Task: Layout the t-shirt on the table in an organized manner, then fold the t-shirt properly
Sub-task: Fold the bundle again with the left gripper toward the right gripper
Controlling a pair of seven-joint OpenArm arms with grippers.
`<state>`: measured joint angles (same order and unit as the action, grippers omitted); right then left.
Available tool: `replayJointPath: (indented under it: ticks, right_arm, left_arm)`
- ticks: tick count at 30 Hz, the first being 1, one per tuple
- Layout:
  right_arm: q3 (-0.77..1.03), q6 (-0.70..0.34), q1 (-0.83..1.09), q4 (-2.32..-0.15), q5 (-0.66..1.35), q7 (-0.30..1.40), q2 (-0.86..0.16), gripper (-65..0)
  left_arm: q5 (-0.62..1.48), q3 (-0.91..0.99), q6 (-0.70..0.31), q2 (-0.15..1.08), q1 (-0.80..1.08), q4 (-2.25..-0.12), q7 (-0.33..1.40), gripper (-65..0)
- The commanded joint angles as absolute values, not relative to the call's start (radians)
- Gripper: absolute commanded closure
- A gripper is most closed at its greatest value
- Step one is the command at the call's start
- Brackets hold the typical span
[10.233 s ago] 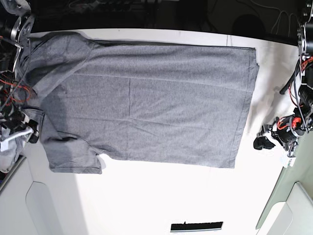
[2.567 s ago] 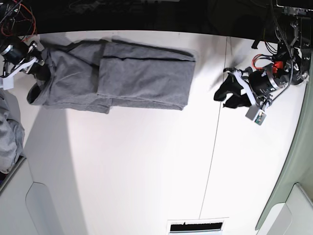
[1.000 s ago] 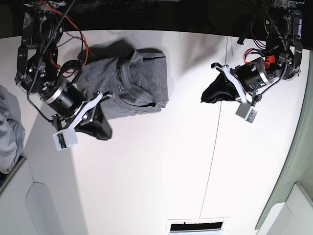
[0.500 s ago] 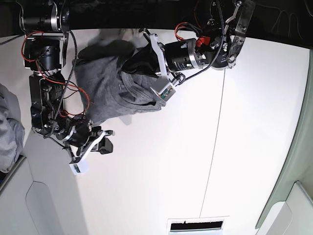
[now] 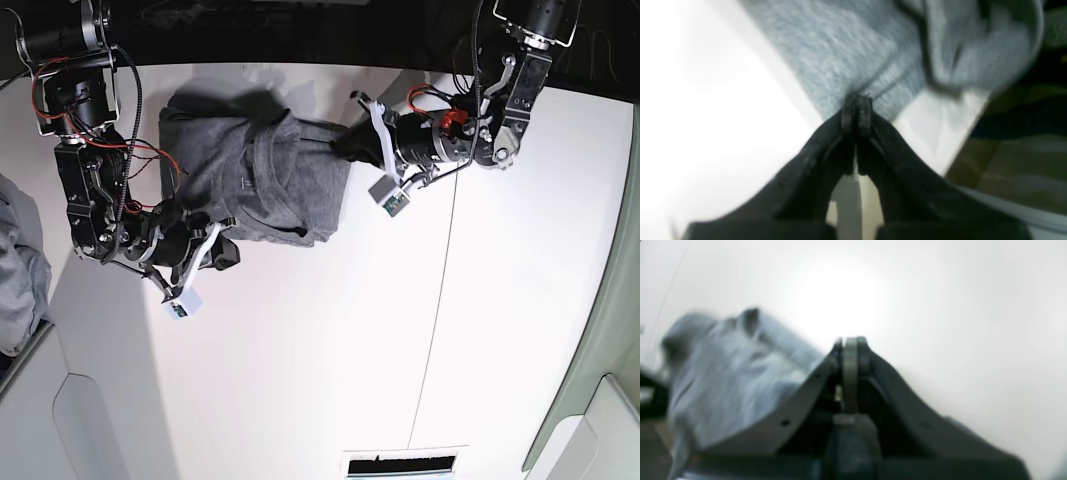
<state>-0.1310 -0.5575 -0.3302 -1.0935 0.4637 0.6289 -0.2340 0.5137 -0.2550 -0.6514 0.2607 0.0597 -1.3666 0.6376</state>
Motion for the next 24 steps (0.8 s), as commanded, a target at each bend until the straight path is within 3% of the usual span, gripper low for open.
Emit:
replayJointPath:
  ticks: [1, 14, 19, 24]
  right_arm:
    - [-0.122, -0.565, -0.326, -1.124, 0.483, 0.633, -0.247, 0.0]
    - [0.040, -0.565, 0.010, -1.445, 0.586, 0.641, -0.232, 0.0]
    - [0.040, -0.564, 0.024, -1.464, 0.584, 0.640, -0.212, 0.0]
    - [0.084, -0.564, 0.014, -1.464, 0.583, 0.640, -0.213, 0.0]
  left_arm:
    - [0.507, -0.254, -0.636, 0.261, 0.017, -1.351, 0.632, -1.5]
    - [0.504, -0.254, -0.636, 0.211, -0.358, -1.023, 0.629, -1.3]
    - [0.531, -0.254, -0.656, 0.218, -0.412, -1.035, 0.715, -1.3]
    - [0.780, -0.254, -0.698, 0.298, -0.405, -1.210, 0.865, -1.3]
